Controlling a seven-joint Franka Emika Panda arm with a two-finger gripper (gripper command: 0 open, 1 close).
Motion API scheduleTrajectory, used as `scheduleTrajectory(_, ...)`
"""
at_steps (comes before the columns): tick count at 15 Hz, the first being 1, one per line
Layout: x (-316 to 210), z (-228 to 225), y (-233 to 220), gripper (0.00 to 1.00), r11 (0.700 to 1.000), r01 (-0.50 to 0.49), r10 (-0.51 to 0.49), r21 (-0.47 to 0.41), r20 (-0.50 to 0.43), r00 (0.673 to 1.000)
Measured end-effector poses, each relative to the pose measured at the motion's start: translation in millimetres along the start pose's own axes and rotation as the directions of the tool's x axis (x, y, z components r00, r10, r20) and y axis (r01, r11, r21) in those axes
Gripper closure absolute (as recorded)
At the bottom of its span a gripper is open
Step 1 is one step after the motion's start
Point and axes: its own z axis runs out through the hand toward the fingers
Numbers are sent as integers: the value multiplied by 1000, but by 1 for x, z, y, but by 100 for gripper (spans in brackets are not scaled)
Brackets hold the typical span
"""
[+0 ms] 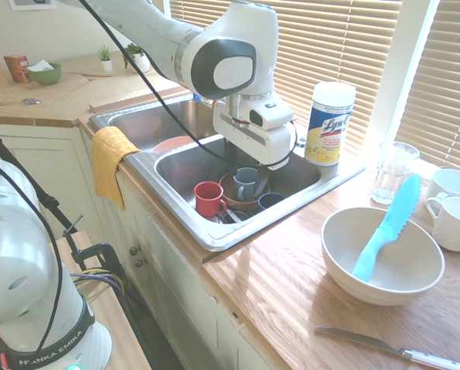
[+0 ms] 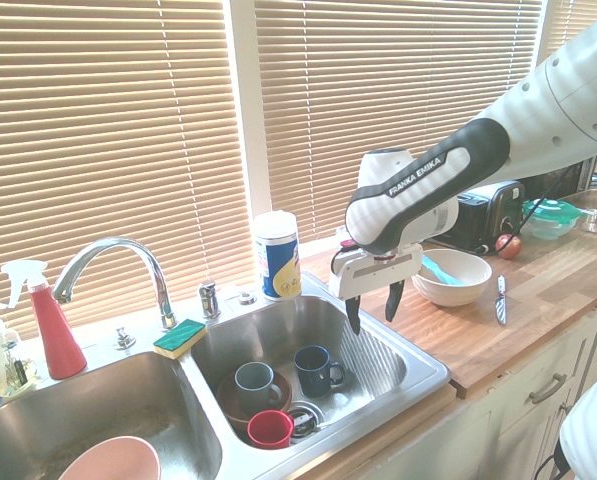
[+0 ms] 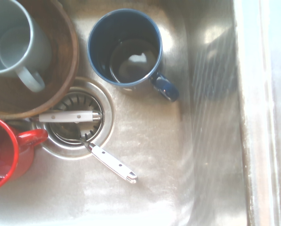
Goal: Put the knife into the sink
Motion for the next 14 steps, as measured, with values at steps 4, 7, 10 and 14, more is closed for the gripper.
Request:
scheduleTrajectory(4,3,-4,0,0,1000,22,-22,-5,-15,1000)
scheduleTrajectory(7,22,-33,16,0,990,140,-139,10,-22,990)
scheduleTrajectory(10,52,-65,47,0,977,211,-209,36,-48,977)
scheduleTrajectory(14,98,-94,100,0,964,264,-261,31,-72,963)
